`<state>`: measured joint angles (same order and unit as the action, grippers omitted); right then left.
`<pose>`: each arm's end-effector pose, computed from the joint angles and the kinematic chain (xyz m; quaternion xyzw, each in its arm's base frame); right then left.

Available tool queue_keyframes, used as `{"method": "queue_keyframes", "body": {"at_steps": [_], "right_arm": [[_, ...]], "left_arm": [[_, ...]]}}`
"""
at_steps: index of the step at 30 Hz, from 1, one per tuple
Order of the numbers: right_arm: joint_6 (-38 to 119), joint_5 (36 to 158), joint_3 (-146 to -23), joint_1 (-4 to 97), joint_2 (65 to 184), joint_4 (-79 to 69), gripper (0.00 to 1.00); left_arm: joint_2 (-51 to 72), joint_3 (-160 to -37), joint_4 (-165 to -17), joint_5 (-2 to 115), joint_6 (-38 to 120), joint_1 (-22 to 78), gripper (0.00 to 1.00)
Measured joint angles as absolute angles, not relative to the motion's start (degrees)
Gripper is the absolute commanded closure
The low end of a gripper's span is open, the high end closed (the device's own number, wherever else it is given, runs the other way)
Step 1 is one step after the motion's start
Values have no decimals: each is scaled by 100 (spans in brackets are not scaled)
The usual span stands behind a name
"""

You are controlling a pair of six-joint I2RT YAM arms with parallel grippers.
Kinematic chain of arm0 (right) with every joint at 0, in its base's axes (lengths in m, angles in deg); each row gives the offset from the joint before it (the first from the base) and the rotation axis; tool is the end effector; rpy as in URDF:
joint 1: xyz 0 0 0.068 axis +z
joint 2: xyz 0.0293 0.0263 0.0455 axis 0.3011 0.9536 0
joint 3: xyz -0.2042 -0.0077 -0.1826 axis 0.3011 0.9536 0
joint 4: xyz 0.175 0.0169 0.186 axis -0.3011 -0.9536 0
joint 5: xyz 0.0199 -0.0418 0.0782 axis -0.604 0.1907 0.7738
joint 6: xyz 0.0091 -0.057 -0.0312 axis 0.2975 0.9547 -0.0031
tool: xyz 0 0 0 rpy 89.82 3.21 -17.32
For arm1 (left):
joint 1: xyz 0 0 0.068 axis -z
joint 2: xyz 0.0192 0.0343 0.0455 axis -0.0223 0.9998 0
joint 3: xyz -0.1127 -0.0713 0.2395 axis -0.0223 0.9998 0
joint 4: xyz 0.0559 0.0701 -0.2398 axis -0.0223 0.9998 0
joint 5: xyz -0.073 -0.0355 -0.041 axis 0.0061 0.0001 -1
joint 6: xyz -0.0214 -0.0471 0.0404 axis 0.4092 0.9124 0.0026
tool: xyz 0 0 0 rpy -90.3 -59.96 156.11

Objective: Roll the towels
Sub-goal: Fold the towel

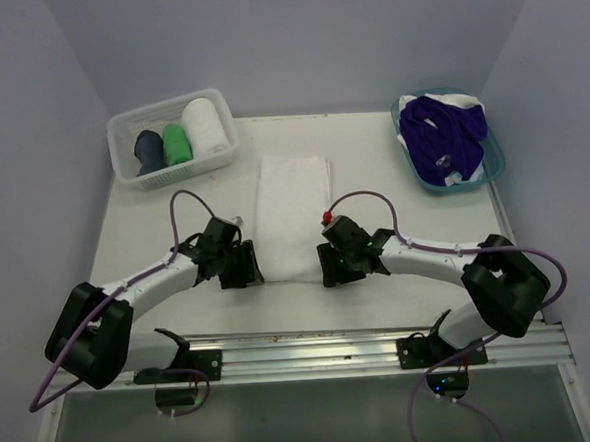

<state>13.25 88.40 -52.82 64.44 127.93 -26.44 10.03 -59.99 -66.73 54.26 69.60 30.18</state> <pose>0.1881 0.1994 0.1578 -0.1044 0.9651 0.1475 0.1894 0.1938 -0.1175 0.1478 -0.0717 0.9659 -0.2036 0.1429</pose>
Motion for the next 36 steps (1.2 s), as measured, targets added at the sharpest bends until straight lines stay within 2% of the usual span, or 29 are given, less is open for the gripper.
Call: {"method": "queue_keyframes", "body": {"at_steps": [3,9,11,15,17,18,21,23,36], "right_arm": [[1268,8906,-5215,6444,12873,-2559,48],[1225,8921,-5210,6444,12924,-2362,55],[1212,8919,-5210,6444,12943,-2305,57],[1183,8916,-5210,6444,12970,-2248,69],[1168,8910,-5210,6444,12983,-2237,74],[1155,8897,-5210,6444,12983,-2233,80],[1144,8866,-5210,6444,12981,-2235,93],[1144,8816,-5210,6446,12965,-2237,100],[1144,8278,-5503,6439,12755,-2491,100]], "left_arm": [[1083,-5999,-6834,5411,6958,3018,46],[1298,-6006,-7079,5262,6958,3018,64],[1350,-6010,-7147,5214,6956,3018,65],[1368,-6014,-7162,5173,6956,3018,64],[1372,-6014,-7162,5164,6954,3018,74],[1374,-6014,-7160,5155,6954,3018,83],[1387,-6017,-7160,5142,6969,3018,100],[1387,-6045,-7134,5127,6973,3018,100],[1339,-6976,-6640,5103,7220,2846,100]]}}
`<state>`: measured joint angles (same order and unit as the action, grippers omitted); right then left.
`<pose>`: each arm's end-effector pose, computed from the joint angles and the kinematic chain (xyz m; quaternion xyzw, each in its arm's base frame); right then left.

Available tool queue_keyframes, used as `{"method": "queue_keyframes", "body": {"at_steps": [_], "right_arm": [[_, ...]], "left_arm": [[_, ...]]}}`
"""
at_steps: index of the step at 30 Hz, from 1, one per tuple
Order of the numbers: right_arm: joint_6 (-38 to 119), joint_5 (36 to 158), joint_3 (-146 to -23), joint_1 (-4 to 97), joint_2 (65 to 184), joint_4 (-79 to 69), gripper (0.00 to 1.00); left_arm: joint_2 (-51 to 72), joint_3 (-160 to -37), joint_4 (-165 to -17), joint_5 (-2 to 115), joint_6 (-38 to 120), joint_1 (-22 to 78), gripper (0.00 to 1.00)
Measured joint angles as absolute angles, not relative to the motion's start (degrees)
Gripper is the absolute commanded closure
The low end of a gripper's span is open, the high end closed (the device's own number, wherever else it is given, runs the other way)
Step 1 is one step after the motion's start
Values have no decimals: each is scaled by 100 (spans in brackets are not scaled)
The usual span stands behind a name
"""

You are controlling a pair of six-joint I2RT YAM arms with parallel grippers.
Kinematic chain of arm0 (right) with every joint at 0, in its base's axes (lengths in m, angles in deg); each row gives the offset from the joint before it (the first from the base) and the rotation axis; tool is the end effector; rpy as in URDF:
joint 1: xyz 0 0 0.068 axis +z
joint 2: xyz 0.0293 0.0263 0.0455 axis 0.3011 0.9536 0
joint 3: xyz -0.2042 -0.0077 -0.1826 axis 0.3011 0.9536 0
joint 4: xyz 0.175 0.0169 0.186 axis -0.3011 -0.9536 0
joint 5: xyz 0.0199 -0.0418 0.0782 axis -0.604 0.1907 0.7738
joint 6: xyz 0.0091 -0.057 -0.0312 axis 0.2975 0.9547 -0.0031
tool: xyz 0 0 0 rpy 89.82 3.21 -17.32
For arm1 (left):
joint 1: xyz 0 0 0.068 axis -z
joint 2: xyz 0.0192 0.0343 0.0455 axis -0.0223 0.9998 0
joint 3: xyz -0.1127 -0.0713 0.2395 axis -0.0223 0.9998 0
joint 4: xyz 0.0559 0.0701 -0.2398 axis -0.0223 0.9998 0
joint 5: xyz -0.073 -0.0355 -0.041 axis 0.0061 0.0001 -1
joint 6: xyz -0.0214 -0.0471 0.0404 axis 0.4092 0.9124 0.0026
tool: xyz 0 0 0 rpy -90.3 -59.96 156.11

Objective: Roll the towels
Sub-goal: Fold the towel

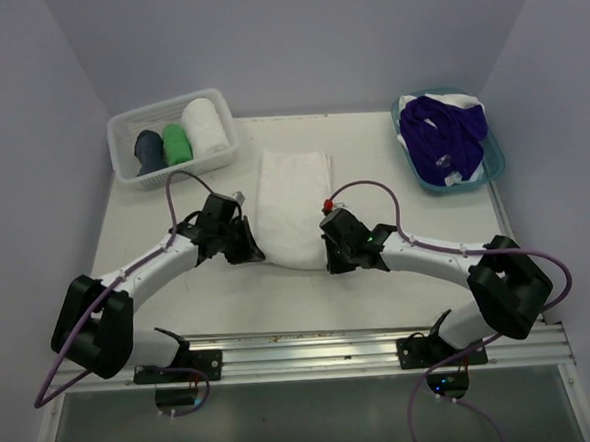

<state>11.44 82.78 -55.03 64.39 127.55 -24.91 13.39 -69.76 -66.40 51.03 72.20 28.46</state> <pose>0.1992 0.2034 0.1726 -0.0739 0.9571 0.1379 0.2440 0.2290 -0.1311 0.1839 -0.0934 0.9478 -0.2544 0.1679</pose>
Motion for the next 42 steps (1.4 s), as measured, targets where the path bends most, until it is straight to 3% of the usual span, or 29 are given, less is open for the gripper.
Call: {"method": "queue_keyframes", "body": {"at_steps": [12,33,39,42], "right_arm": [[1367,8062,-6399,5893,12871,-2668,100],[1710,8031,-7726,5320,14377,-2683,100],[1708,8149,-8106,5111,15022,-2633,100],[1697,8178,-8332,5060,15304,-2661,100]], "left_arm": [[2491,-8532,-6187,4976,7238,2336,100],[4253,-10261,-5794,4878,7026,1989,100],[4648,-10569,-5798,4884,6864,1963,63],[4681,-10604,-5785,4934,6801,1952,56]]}}
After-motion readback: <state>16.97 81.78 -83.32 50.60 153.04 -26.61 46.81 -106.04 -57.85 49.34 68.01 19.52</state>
